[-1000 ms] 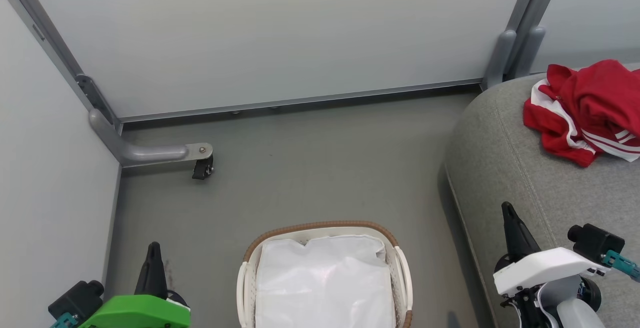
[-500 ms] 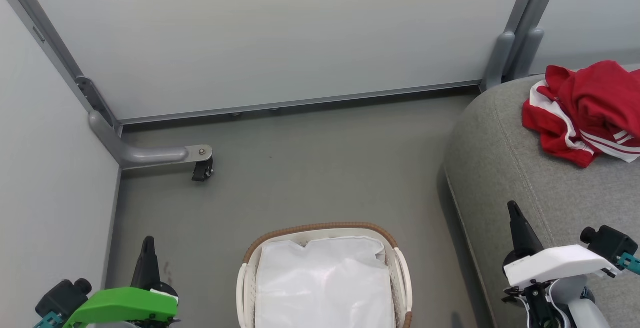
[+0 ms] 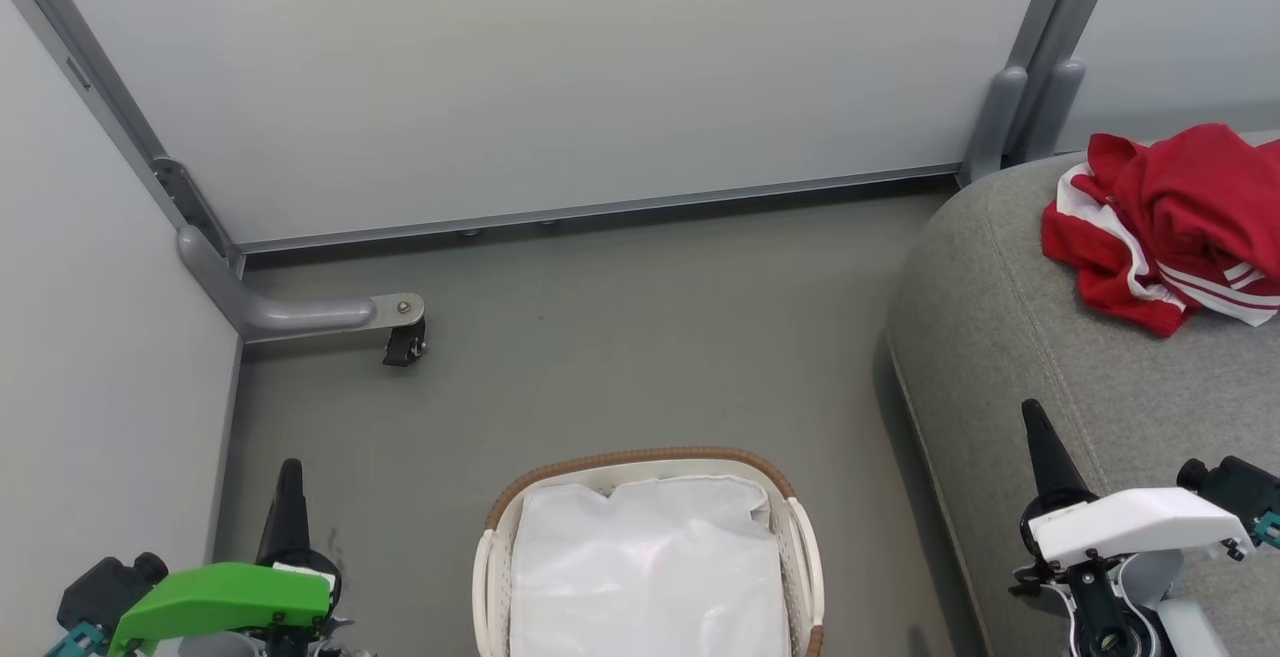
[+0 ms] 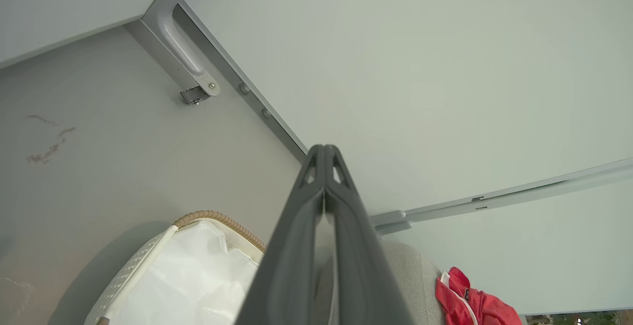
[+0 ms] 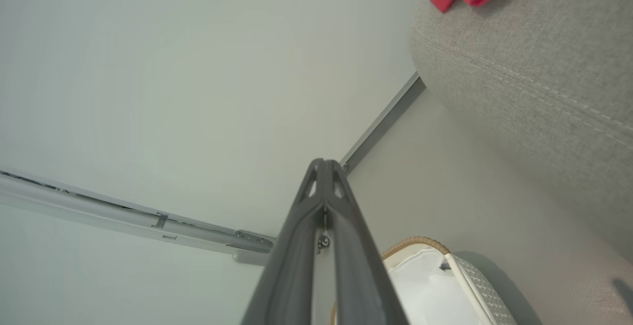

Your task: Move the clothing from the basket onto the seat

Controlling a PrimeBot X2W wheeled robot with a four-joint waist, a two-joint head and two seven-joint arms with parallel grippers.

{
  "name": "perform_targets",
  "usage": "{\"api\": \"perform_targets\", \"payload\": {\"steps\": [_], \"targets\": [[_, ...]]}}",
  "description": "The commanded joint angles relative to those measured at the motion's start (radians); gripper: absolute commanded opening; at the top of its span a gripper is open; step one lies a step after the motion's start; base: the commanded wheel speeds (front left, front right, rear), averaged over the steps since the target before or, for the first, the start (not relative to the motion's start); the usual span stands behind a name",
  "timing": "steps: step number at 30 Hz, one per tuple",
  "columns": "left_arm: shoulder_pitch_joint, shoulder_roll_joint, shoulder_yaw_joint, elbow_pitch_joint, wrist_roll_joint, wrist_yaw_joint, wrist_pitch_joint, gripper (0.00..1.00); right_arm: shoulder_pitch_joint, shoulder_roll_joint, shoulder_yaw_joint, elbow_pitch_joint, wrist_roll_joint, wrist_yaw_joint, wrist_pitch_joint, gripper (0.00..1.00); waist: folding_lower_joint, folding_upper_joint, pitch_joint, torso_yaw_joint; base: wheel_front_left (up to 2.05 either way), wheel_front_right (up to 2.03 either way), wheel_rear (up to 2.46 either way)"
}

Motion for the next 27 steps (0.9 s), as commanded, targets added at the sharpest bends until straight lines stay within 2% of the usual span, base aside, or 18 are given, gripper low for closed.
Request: {"api": "perform_targets", "payload": {"steps": [1,27], "targets": [[-0.024,0.004,0.008,-0.012,-0.026,-0.004,0.006,0.00,-0.003,-0.007,-0.006,-0.014,0.032,0.000,0.008,0.00,0.0000,0.0000,-0.001,0.000,0.00,0.00,0.00],[-0.045,0.005,0.037,-0.032,-0.246,-0.007,0.073,0.00,0.001,-0.009,-0.030,-0.033,0.283,-0.001,0.075,0.00,0.0000,0.0000,-0.010,-0.003,0.00,0.00,0.00]]}}
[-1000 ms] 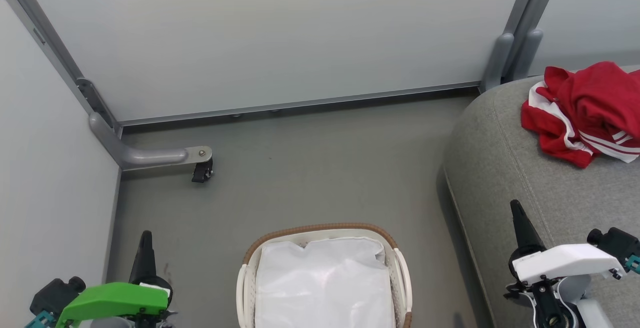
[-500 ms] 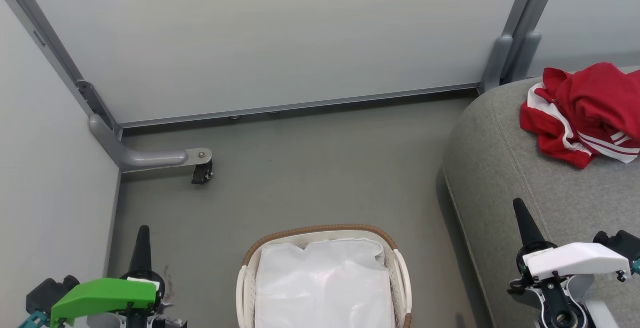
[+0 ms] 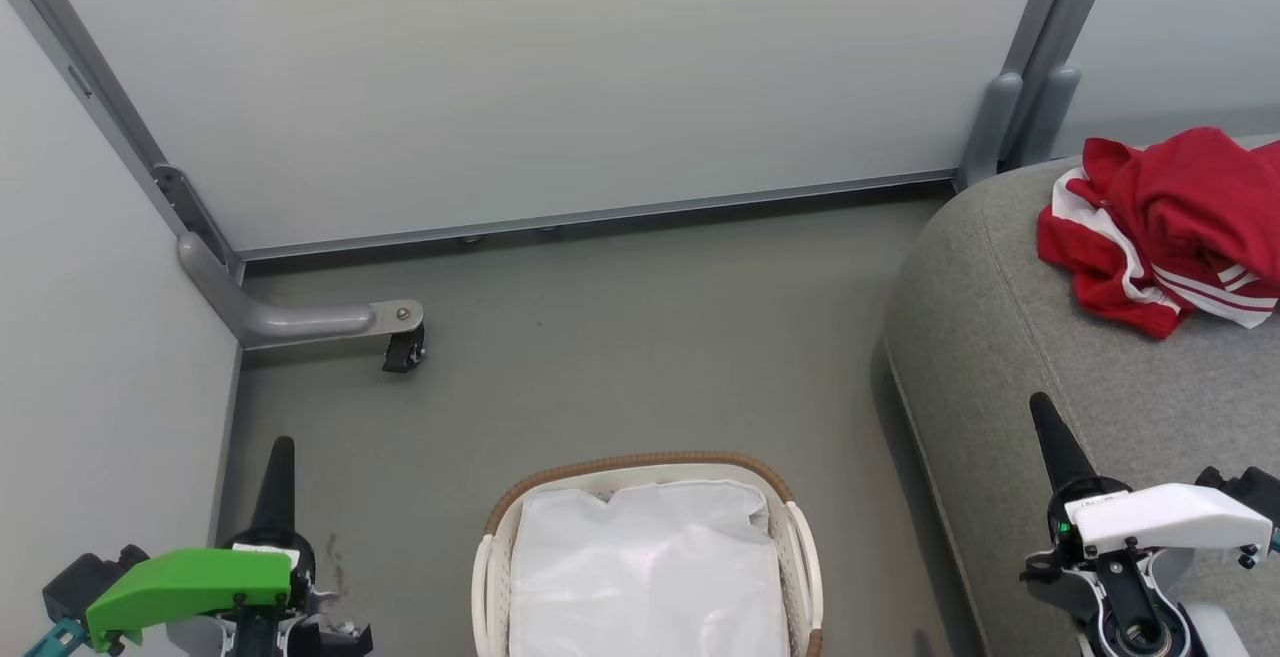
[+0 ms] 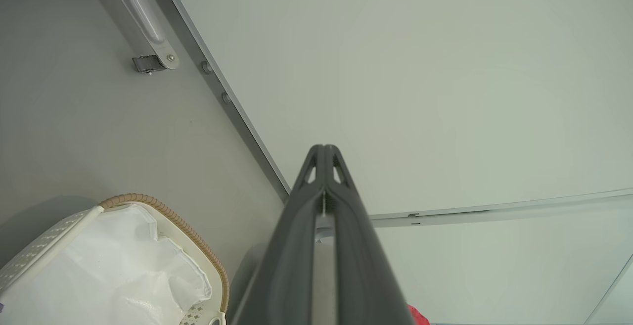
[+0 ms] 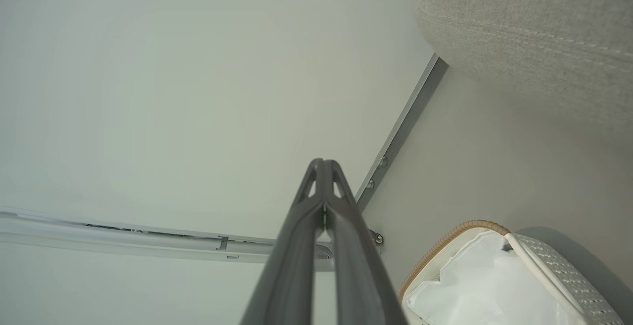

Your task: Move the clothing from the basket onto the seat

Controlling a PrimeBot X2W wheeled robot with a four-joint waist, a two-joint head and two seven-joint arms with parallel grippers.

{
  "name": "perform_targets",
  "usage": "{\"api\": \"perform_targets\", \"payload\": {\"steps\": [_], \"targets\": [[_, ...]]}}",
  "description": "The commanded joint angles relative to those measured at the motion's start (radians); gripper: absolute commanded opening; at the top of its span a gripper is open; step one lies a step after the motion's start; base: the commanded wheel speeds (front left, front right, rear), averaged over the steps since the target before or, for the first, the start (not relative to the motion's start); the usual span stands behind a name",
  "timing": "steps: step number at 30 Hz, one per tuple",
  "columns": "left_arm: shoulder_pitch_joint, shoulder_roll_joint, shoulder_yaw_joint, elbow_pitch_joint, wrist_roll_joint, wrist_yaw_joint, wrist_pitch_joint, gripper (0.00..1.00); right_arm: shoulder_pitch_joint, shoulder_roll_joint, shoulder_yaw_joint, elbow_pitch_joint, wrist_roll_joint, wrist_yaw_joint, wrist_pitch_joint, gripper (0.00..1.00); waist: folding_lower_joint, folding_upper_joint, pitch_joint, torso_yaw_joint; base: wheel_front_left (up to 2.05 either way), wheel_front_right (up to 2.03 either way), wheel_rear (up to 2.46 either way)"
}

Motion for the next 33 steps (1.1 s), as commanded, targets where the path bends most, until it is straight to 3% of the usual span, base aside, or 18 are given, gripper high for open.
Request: {"api": "perform_targets", "payload": {"steps": [1,33], "targets": [[-0.021,0.005,0.007,-0.010,-0.026,-0.006,0.006,0.00,0.001,-0.007,-0.005,-0.010,0.025,-0.001,0.006,0.00,0.0000,0.0000,-0.001,0.000,0.00,0.00,0.00],[-0.040,0.006,0.035,-0.029,-0.234,-0.008,0.070,0.00,0.005,-0.009,-0.028,-0.028,0.268,-0.001,0.071,0.00,0.0000,0.0000,-0.012,-0.004,0.00,0.00,0.00]]}}
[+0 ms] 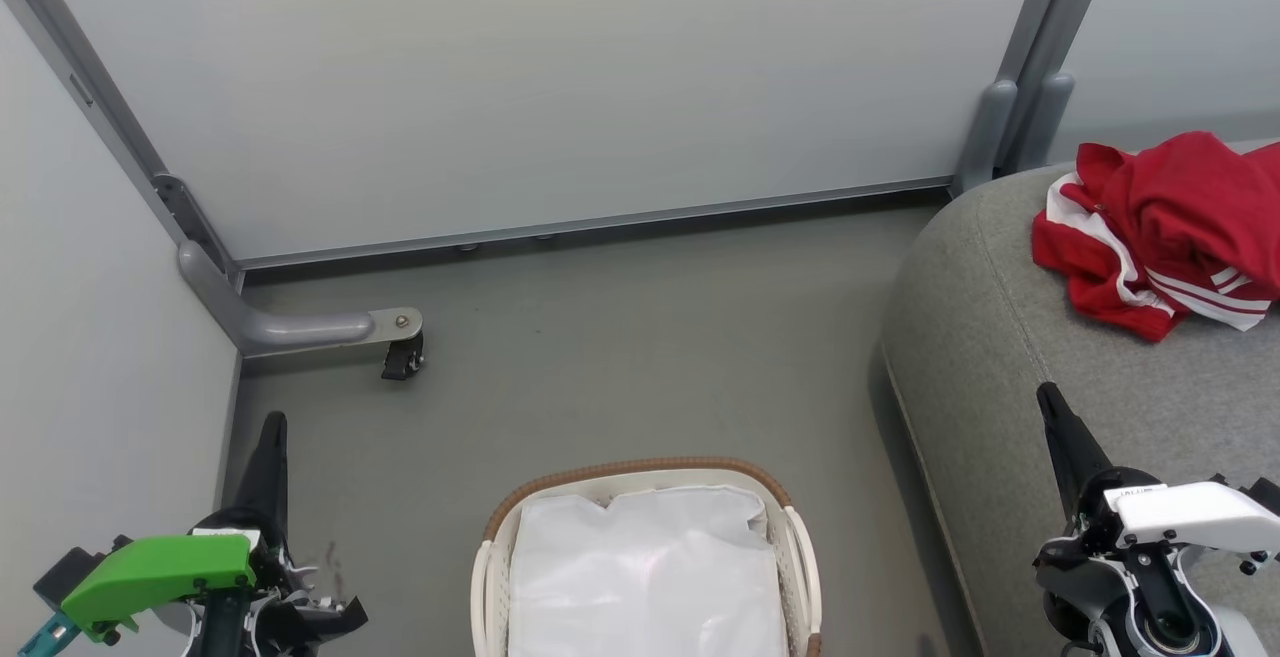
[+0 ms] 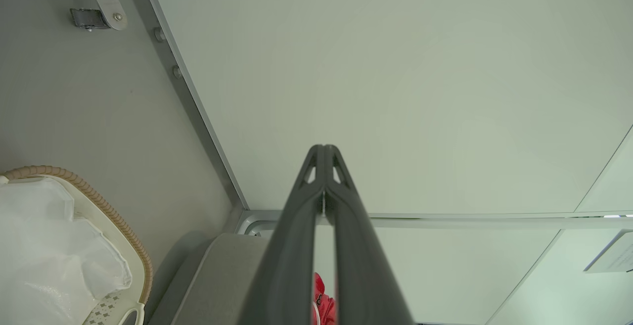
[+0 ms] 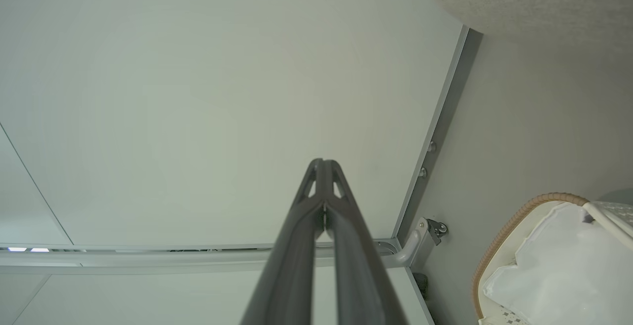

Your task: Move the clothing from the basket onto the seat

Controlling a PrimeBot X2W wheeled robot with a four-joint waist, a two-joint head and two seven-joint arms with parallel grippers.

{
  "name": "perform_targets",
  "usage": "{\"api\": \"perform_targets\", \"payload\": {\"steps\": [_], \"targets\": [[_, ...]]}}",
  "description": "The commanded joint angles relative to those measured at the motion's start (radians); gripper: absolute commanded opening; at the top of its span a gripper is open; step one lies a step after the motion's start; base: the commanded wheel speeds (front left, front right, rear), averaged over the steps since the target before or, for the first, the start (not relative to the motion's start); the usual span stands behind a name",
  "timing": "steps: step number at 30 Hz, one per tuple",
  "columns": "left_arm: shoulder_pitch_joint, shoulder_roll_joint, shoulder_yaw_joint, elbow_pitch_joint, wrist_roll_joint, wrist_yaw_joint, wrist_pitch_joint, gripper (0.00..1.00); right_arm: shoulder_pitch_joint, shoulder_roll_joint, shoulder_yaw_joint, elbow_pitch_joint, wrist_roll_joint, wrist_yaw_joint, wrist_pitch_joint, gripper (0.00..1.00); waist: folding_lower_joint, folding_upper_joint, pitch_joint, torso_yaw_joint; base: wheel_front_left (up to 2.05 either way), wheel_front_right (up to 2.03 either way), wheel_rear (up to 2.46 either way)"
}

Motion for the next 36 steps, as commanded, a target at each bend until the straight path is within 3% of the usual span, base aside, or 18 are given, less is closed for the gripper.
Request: {"api": "perform_targets", "payload": {"steps": [1,8,36], "targets": [[-0.017,0.005,0.006,-0.007,-0.019,-0.005,0.005,0.00,0.005,-0.007,-0.004,-0.005,0.020,-0.001,0.007,0.00,0.0000,0.0000,0.000,0.000,0.00,0.00,0.00],[-0.019,0.006,0.011,-0.010,-0.057,-0.006,0.017,0.00,0.006,-0.007,-0.008,-0.009,0.064,-0.001,0.020,0.00,0.0000,0.0000,-0.003,-0.001,0.00,0.00,0.00],[-0.018,0.006,0.010,-0.009,-0.056,-0.005,0.018,0.00,0.006,-0.007,-0.008,-0.008,0.063,-0.001,0.019,0.00,0.0000,0.0000,-0.003,-0.001,0.00,0.00,0.00]]}}
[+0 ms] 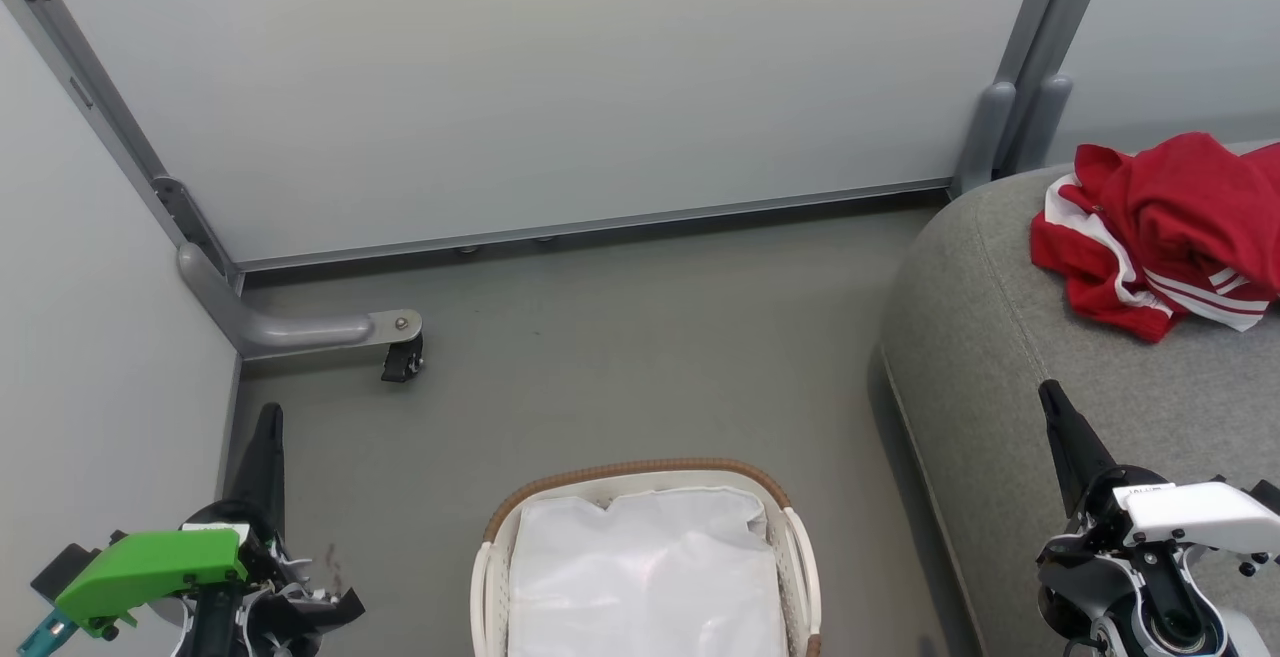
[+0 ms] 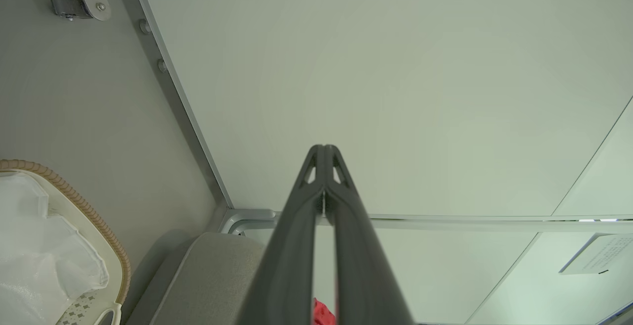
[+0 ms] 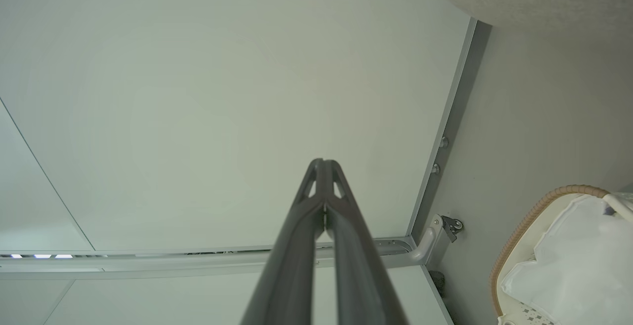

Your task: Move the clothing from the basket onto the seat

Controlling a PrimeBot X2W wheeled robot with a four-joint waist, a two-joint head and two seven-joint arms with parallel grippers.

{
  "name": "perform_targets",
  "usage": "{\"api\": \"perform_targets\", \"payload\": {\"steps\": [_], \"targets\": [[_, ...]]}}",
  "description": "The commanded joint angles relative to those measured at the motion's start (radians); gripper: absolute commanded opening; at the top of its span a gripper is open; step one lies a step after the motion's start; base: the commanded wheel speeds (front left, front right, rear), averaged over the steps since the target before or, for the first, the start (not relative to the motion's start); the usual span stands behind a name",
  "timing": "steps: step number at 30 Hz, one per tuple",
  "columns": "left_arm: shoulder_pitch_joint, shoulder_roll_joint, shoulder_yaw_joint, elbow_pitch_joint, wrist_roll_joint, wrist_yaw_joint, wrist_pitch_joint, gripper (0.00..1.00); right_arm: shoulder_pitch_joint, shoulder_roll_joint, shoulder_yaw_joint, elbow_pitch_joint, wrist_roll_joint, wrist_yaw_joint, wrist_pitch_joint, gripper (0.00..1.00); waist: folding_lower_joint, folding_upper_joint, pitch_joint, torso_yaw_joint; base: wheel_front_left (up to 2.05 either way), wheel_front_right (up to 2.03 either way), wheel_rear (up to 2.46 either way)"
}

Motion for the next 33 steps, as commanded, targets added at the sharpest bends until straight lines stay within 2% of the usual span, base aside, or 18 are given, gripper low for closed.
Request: {"api": "perform_targets", "payload": {"steps": [1,33], "targets": [[-0.010,0.005,0.002,-0.002,-0.003,-0.004,0.005,0.00,0.006,-0.006,-0.002,-0.003,0.003,-0.001,0.003,0.00,0.0000,0.0000,0.000,0.000,0.00,0.00,0.00],[-0.010,0.005,0.002,-0.002,-0.003,-0.004,0.005,0.00,0.006,-0.006,-0.002,-0.003,0.003,-0.001,0.003,0.00,0.0000,0.0000,0.000,0.000,0.00,0.00,0.00]]}}
